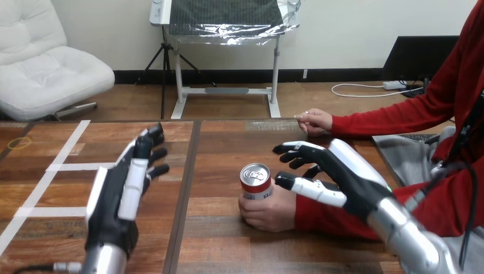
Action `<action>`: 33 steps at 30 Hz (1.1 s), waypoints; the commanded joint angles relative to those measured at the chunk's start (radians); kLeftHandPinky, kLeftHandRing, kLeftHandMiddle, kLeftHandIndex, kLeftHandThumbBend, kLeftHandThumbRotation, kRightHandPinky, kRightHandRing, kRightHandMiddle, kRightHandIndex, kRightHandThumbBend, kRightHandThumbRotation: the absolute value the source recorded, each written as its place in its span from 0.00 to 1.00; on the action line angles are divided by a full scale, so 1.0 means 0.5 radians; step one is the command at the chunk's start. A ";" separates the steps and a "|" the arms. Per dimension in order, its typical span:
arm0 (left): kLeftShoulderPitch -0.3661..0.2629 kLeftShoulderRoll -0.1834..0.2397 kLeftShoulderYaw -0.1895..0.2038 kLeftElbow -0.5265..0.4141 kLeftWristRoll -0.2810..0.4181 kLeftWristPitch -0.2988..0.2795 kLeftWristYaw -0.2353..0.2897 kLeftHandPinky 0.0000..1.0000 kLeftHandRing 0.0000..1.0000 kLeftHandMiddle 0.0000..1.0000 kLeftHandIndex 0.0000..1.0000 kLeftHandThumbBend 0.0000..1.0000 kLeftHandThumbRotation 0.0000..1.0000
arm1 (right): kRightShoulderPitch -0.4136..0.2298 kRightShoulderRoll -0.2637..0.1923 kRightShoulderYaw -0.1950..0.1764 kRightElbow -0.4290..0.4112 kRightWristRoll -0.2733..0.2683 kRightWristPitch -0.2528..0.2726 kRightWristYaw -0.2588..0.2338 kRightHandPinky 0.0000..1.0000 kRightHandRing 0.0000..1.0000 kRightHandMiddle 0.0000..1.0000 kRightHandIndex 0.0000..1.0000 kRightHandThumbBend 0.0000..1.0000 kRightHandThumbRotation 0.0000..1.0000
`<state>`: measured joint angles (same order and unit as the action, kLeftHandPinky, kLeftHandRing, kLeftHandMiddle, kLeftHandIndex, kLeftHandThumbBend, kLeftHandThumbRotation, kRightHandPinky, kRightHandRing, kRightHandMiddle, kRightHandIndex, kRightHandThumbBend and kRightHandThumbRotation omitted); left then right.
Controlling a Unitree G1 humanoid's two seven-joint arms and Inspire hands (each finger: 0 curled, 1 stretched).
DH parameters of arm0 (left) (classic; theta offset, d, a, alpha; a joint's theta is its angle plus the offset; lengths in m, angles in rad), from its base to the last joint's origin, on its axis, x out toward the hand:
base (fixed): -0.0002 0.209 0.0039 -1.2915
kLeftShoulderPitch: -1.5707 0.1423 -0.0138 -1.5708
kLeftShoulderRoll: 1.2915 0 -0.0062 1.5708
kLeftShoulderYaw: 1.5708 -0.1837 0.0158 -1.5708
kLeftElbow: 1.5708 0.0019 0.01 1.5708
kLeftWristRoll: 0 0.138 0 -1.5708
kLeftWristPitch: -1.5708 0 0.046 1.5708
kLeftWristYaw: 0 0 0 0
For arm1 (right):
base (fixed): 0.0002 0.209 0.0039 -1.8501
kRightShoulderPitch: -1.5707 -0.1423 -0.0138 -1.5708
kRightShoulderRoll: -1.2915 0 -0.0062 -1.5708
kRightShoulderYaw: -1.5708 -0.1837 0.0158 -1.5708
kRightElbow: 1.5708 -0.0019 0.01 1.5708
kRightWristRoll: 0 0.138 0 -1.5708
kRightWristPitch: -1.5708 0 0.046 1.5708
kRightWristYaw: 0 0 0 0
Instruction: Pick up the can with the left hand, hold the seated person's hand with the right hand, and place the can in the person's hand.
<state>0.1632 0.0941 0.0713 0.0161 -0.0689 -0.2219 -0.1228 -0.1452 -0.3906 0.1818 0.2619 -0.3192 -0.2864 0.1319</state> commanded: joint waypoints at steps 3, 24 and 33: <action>0.027 -0.062 -0.068 -0.146 -0.019 -0.243 -0.036 0.78 0.82 0.84 0.81 0.58 1.00 | 0.119 0.165 -0.122 -0.334 0.143 -0.102 -0.169 0.70 0.81 0.84 0.86 0.95 1.00; 0.194 -0.173 -0.171 -0.142 0.074 -0.498 0.045 0.72 0.77 0.77 0.75 0.57 1.00 | 0.404 0.516 -0.083 -0.394 0.747 -0.512 -0.022 0.87 0.89 0.89 0.89 0.90 1.00; 0.194 -0.125 -0.193 -0.152 0.133 -0.506 0.028 0.71 0.76 0.77 0.75 0.54 1.00 | 0.447 0.631 -0.077 -0.350 0.916 -0.571 0.085 0.91 0.88 0.88 0.89 0.85 1.00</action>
<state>0.2648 0.0254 -0.0115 -0.0072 -0.0266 -0.4437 -0.1076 0.0946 -0.1090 0.1522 0.1026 0.1040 -0.5309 0.1562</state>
